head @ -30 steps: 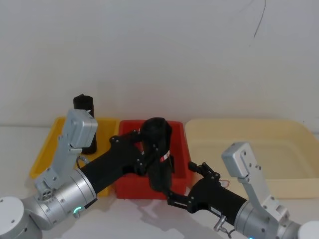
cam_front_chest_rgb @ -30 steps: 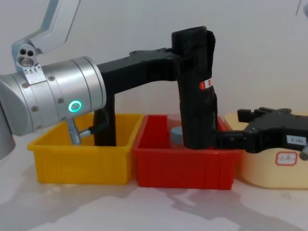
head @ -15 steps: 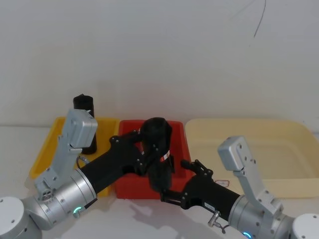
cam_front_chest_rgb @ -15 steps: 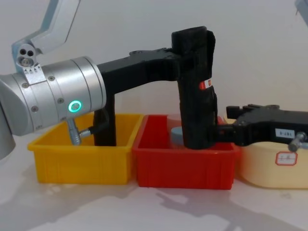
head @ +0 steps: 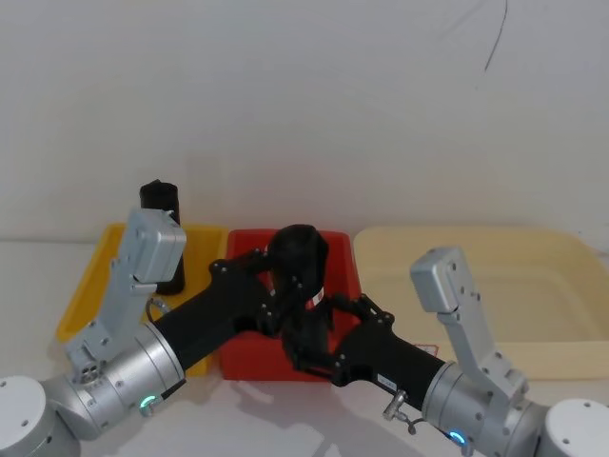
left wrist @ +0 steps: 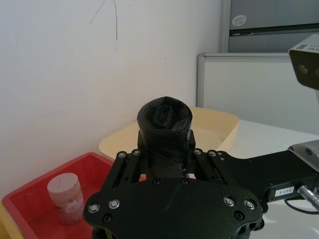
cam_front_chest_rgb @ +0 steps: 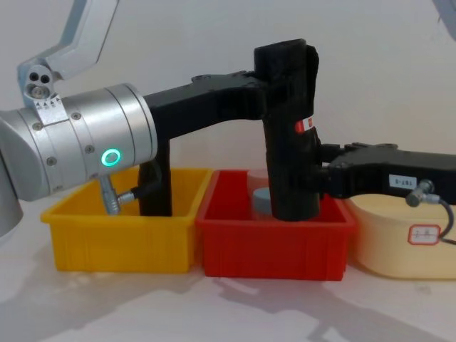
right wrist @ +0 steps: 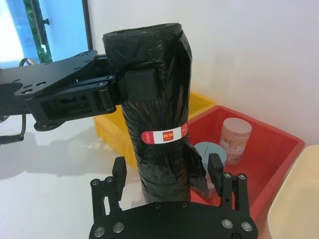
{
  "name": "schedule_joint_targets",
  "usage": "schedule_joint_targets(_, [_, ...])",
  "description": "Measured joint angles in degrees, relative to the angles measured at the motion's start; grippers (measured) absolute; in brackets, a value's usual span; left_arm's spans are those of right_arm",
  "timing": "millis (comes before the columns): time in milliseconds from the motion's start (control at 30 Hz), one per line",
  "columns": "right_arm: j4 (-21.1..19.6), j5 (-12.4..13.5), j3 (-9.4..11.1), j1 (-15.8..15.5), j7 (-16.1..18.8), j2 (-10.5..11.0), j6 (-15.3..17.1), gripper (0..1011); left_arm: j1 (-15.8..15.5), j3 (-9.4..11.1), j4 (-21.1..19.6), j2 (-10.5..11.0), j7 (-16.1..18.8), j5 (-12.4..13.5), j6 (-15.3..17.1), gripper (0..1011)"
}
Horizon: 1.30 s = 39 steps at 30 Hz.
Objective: Pick up the garbage bag with the one hand and transfer it to the other hand.
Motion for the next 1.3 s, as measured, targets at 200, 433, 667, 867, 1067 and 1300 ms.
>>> schedule_joint_targets(200, [0.58,0.69,-0.38,0.58,0.03,-0.41,-0.03,1004,0.00,0.00,0.00,0.00,0.00,0.00,0.00,378])
schedule_joint_targets(433, [1.42,1.34,-1.23,1.36,0.28,-0.98,-0.13,1005,0.00,0.00,0.00,0.00,0.00,0.00,0.00,378])
schedule_joint_targets(667, [2.25,1.58,-1.89,1.99,0.34,-1.42,-0.29,1004,0.00,0.00,0.00,-0.01,0.00,0.00,0.00,378])
schedule_joint_targets(867, [2.95,1.78,-2.31,2.57,0.32,-1.65,-0.57,1005,0.00,0.00,0.00,-0.01,0.00,0.00,0.00,378])
schedule_joint_targets(1067, [3.48,1.97,-2.60,3.00,0.13,-1.77,-0.89,1005,0.00,0.00,0.00,0.00,0.00,0.00,0.00,378])
schedule_joint_targets(1300, [4.09,2.34,-2.96,3.39,-0.17,-1.92,-1.39,1005,0.00,0.00,0.00,0.00,0.00,0.00,0.00,378])
